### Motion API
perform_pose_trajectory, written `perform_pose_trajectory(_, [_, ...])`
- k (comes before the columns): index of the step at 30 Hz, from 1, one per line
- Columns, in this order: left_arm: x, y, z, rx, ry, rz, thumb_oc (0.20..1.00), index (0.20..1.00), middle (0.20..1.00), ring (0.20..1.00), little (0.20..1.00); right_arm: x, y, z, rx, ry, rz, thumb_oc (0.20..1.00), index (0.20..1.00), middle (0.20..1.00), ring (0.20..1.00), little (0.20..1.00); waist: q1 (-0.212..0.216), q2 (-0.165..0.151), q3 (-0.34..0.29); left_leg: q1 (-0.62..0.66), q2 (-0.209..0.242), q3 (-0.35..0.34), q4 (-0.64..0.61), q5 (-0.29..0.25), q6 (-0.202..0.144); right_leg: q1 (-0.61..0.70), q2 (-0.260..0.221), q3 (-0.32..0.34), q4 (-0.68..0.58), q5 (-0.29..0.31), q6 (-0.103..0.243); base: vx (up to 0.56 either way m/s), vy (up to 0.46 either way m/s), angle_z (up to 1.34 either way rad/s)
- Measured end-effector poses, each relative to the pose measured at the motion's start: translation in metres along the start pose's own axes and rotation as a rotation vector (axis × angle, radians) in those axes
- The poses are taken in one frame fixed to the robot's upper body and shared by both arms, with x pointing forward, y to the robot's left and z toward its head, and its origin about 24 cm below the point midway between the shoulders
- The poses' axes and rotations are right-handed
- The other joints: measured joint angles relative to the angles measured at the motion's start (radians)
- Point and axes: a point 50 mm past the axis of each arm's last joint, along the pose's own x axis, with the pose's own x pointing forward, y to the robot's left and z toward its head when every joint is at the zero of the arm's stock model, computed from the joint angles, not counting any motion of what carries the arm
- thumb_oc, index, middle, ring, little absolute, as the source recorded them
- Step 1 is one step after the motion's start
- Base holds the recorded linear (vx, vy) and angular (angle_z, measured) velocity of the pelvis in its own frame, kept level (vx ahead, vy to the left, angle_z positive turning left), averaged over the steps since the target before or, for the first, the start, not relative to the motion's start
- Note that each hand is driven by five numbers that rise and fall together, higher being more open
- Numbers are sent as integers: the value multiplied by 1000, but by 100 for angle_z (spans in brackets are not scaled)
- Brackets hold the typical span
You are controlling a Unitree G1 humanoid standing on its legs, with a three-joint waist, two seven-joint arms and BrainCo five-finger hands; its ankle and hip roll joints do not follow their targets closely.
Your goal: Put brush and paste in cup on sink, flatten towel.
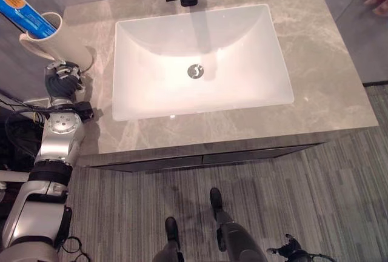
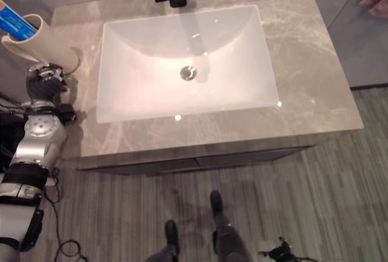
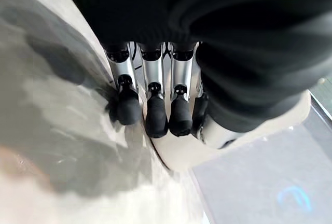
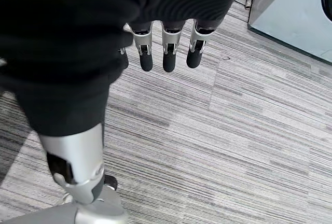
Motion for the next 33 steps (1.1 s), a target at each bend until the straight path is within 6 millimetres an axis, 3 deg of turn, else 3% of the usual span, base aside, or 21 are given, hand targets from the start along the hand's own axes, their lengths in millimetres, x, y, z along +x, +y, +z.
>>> perform_pose_trajectory(6, [13,2,22,-17,-53,46,200,200,200,200,200,1,0,13,-9,-40,2,1000,1000,1000,1000,1000,1,-11,23,-20,3,6,3,1,-2,-24,4,8,0,3,0,-7,-18,-3])
perform_pose_trajectory(8, [6,1,26,-56,-91,36,200,200,200,200,200,2,-1,19,-5,-62,-1,1000,1000,1000,1000,1000,0,-13,25,-20,5,4,4,2,-2,-25,6,8,0,6,-4,0,0,0])
perform_pose_trajectory(11, [-17,-5,21,-148,-128,3,200,200,200,200,200,2,-1,22,-2,-74,-3,1000,1000,1000,1000,1000,6,-21,46,6,5,5,4,2,-2,5,6,6,1,9,-9,66,-12,0])
perform_pose_trajectory(13, [-65,-14,-5,-306,-86,-3,200,200,200,200,200,2,-2,25,10,-80,-8,1000,1000,1000,1000,1000,9,-24,49,74,11,15,3,1,-3,74,7,5,0,-14,0,114,-38,1])
perform_pose_trajectory(16, [-110,-10,-26,-365,-25,13,200,200,200,200,200,3,-6,27,29,-86,-20,1000,1000,1000,1000,1000,36,-30,46,128,33,18,4,-15,-15,131,27,-9,0,-38,-7,134,-63,7])
perform_pose_trajectory(17, [-117,0,-35,-341,-4,33,200,200,200,200,200,4,-10,21,24,-63,-34,1000,1000,1000,1000,1000,61,-40,31,143,45,17,3,-15,-15,153,40,-19,0,-46,-18,150,-93,22])
perform_pose_trajectory(19, [-122,11,-32,-363,-25,84,200,200,200,200,200,5,-13,16,28,-43,-38,1000,1000,1000,1000,1000,66,-40,20,157,57,5,4,-22,-24,173,50,-35,0,-50,-25,92,-102,21])
perform_pose_trajectory(24, [-124,14,-23,-379,-86,89,200,200,200,200,200,1,-9,-17,-8,59,-23,1000,1000,1000,1000,1000,88,-38,-31,201,69,-14,7,0,-40,240,56,-69,0,-73,-34,9,-98,21])
perform_pose_trajectory(27, [-128,16,-26,-340,-87,70,200,200,200,200,200,-2,-7,-31,7,101,-6,1000,1000,1000,1000,1000,110,-80,-53,193,48,-33,78,44,-87,274,35,-69,-9,-87,-46,34,-133,16])
perform_pose_trajectory(29, [-126,14,-21,-334,-118,44,200,200,200,200,200,-2,-7,-33,11,111,-2,1000,1000,1000,1000,1000,128,-121,-39,140,24,-31,192,65,-88,289,12,-71,-8,-93,-51,52,-64,23])
perform_pose_trajectory(30, [-126,13,-20,-329,-123,35,200,200,200,200,200,-2,-8,-35,9,117,-6,1000,1000,1000,1000,1000,135,-137,-32,85,9,-25,266,61,-73,296,-1,-70,-9,-97,-59,166,-8,24])
perform_pose_trajectory(32, [-125,10,-15,-329,-147,12,200,200,200,200,200,-2,-9,-36,10,130,-8,1000,1000,1000,1000,1000,139,-166,-15,32,-39,6,247,57,-70,295,-34,-67,-10,-112,-64,191,30,41])
perform_pose_trajectory(33, [-126,8,-16,-330,-144,0,200,200,200,200,200,-2,-10,-35,9,136,-9,1000,1000,1000,1000,1000,137,-173,-11,12,-76,21,156,62,-65,288,-46,-67,-10,-156,-36,240,76,23])
